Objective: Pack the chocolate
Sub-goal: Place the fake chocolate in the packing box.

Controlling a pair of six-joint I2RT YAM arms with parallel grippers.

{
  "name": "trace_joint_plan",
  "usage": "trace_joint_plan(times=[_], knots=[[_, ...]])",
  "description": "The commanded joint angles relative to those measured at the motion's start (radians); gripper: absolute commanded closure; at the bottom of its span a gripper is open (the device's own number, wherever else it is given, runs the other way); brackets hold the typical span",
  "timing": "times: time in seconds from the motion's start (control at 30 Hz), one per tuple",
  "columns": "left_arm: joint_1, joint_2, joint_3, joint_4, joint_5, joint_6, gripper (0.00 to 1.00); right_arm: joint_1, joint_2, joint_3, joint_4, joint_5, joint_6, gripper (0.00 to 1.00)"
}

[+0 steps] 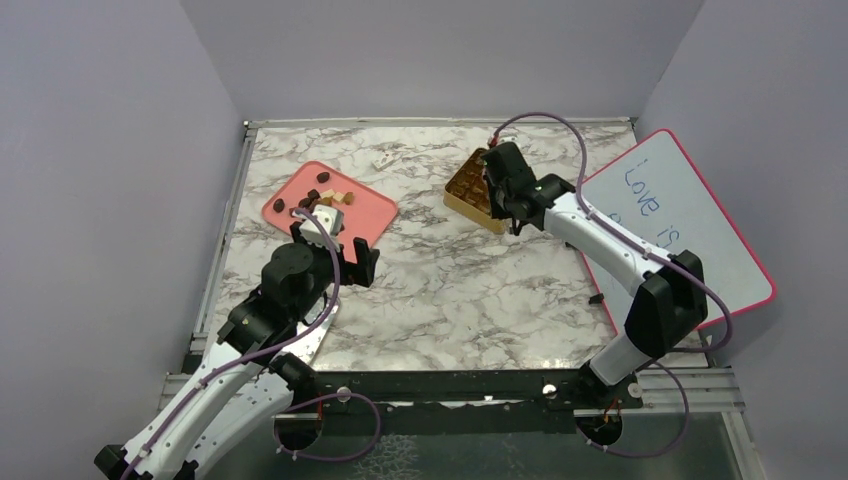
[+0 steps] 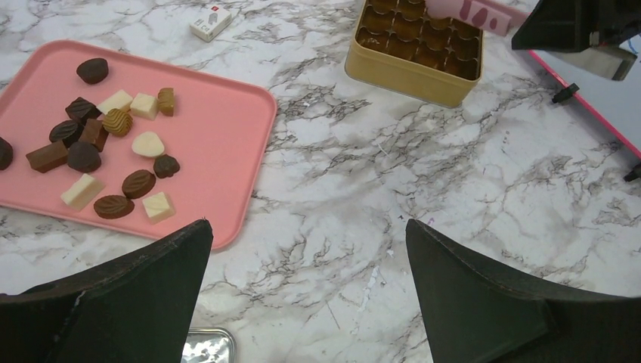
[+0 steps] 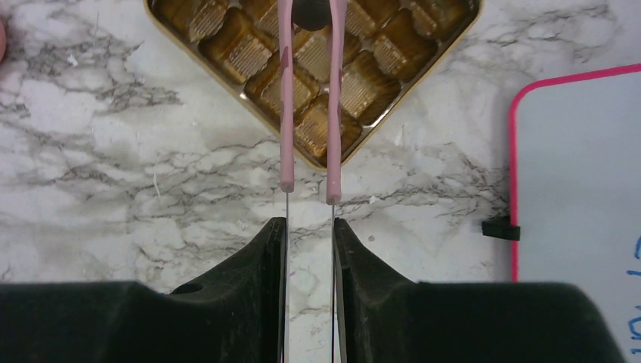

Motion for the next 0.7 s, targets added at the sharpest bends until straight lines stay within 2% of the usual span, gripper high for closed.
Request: trace_joint_plan(times=[0.0, 0.47, 0.67], knots=[[-0.002, 0.007, -0.004, 0.019, 0.025, 0.005, 0.01, -0.05, 0.027, 0.101, -0.049, 0.086, -0.009, 0.7], [-0.002, 0.013, -0.006, 0.023, 0.056, 0.002, 0.01, -0.199, 0.083, 0.072, 0.041, -0.017, -0.012, 0.7], [-0.002, 0.02, -0.004, 0.026, 0.054, 0.002, 0.01, -0.204, 0.122, 0.057, 0.04, 0.042, -0.007, 0.7]])
